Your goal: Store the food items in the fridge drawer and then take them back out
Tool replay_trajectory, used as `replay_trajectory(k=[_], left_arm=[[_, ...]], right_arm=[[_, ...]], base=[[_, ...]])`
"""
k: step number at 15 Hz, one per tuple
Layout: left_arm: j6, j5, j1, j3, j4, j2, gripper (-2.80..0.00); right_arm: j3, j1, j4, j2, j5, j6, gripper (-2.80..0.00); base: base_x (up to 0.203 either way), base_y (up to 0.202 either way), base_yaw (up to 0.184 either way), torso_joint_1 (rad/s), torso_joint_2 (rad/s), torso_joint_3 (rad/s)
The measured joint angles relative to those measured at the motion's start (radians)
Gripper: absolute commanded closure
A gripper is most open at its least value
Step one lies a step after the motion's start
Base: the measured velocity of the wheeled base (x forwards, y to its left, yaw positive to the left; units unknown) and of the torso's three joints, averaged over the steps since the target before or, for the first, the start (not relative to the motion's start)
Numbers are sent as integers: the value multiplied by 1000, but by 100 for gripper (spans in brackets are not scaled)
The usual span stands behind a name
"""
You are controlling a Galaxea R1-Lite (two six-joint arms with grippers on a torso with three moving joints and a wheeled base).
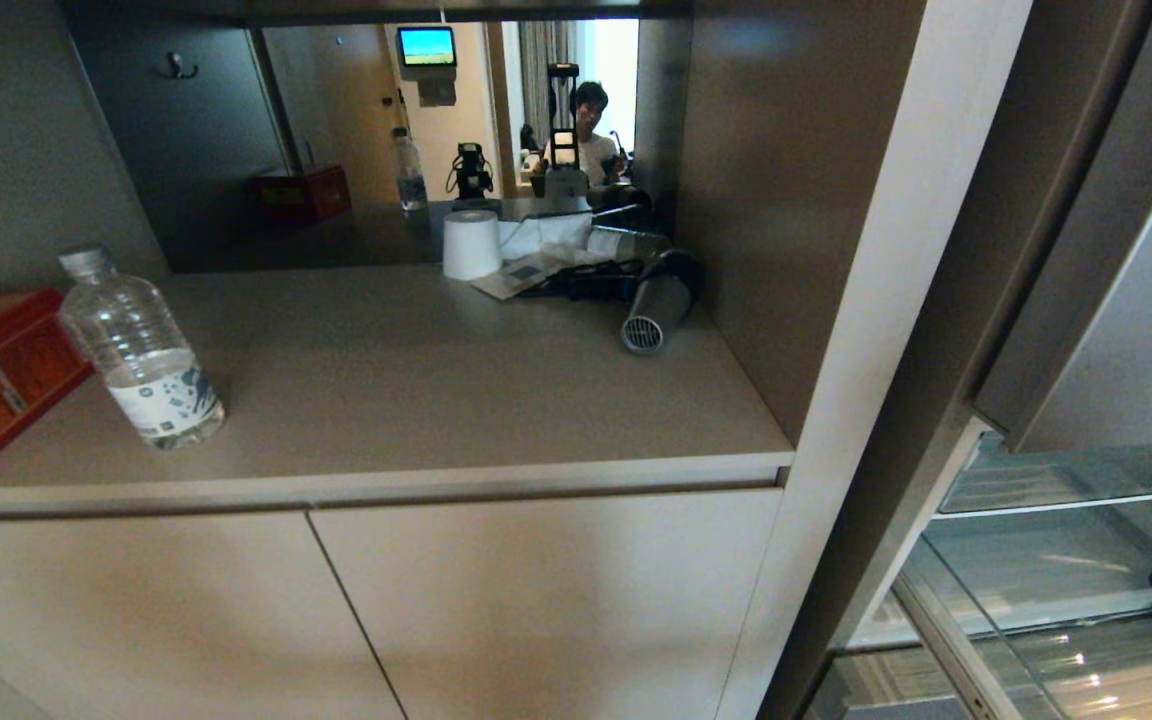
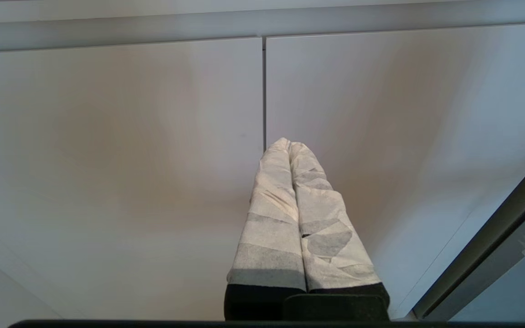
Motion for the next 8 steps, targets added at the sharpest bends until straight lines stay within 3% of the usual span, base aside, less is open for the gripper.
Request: replay_trajectory(k=[4,8], left_arm=[[0,0,0,0,0,0,0],[0,1,0,0,1,0,0]], right_arm=[[20,-212,-2,-2,7,5,0],[-40,-403,-67,115,50,16,0]], base=[[0,0,0,0,0,0],[0,0,0,0,0,0]])
